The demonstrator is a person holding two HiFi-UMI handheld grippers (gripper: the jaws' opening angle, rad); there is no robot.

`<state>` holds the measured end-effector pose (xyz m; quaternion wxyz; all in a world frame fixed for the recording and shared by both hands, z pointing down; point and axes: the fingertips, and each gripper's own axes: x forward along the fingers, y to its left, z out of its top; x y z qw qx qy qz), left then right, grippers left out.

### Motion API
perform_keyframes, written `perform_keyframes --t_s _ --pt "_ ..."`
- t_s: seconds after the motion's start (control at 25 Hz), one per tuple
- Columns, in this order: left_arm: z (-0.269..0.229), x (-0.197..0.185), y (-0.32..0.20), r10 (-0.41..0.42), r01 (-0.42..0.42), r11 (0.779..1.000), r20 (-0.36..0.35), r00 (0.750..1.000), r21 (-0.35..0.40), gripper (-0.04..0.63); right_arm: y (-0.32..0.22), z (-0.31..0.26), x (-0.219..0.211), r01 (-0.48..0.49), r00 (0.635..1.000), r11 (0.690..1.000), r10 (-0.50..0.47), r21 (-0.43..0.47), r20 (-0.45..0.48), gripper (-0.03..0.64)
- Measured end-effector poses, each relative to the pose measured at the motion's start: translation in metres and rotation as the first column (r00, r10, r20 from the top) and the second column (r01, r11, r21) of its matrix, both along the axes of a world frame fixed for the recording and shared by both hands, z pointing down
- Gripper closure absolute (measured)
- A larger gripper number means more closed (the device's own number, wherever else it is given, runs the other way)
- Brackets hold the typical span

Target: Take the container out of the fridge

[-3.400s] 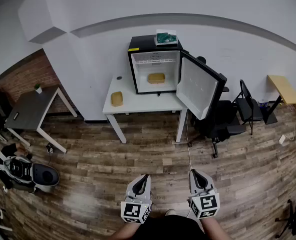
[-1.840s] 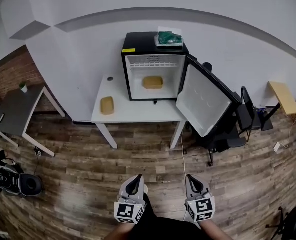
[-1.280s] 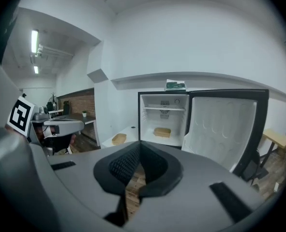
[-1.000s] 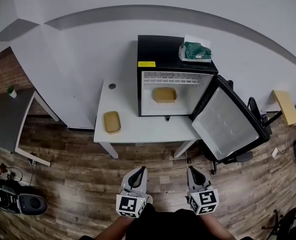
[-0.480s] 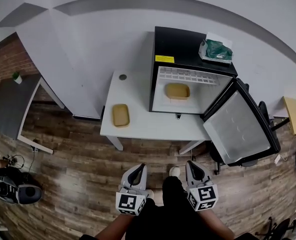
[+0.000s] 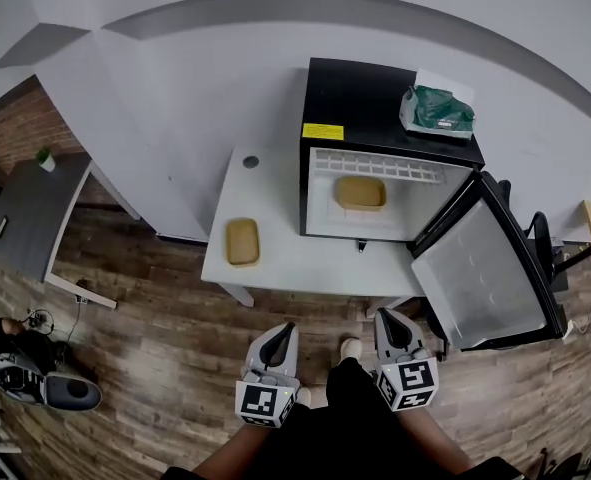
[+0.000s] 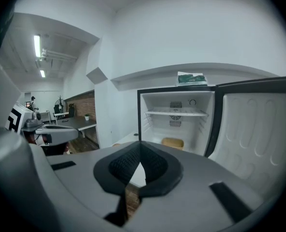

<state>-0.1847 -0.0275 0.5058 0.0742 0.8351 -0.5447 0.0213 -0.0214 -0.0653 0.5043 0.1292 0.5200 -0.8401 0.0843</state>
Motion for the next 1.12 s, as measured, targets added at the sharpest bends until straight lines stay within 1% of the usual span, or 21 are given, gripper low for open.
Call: perform_keyframes --t_s 0.08,0.24,0.32,0.48,0.72,0.96,1.12 --pt "0.001 0.013 -0.015 0.018 -0.018 1.000 0.010 1.000 -0.010 0.580 -0.015 0.002 0.011 -0.017 1.000 1.000 0.017 -0.006 0.015 0.617" --pt "0.003 0.037 -0.044 0.060 -0.061 0.998 0.062 0.996 -0.002 0.579 -0.038 0.014 0.029 -0.035 0.999 0.999 0.036 -0.032 0.030 0.617" --pt "0.004 0.046 -0.061 0.070 -0.069 0.998 0.068 0.995 -0.006 0.579 -0.052 0.019 0.039 -0.038 0.999 0.998 0.039 -0.040 0.037 0.617" --pt "0.002 0.063 -0.098 0.067 -0.066 0.998 0.079 0.995 -0.012 0.580 -0.087 0.018 0.057 -0.037 0.998 0.998 0.039 -0.043 0.041 0.617" --pt "-0.004 0.094 -0.138 0.081 -0.079 0.997 0.105 0.991 -0.027 0.578 -0.130 0.014 0.079 -0.025 0.998 0.998 0.028 -0.049 0.059 0.617" --pt "0.010 0.117 -0.179 0.087 -0.079 0.995 0.148 0.985 -0.063 0.578 -0.157 0.024 0.099 -0.007 0.997 0.997 0.013 -0.077 0.077 0.617" --pt "0.029 0.130 -0.211 0.095 -0.078 0.992 0.186 0.978 -0.095 0.578 -0.174 0.023 0.109 0.018 0.996 0.997 -0.011 -0.074 0.090 0.617"
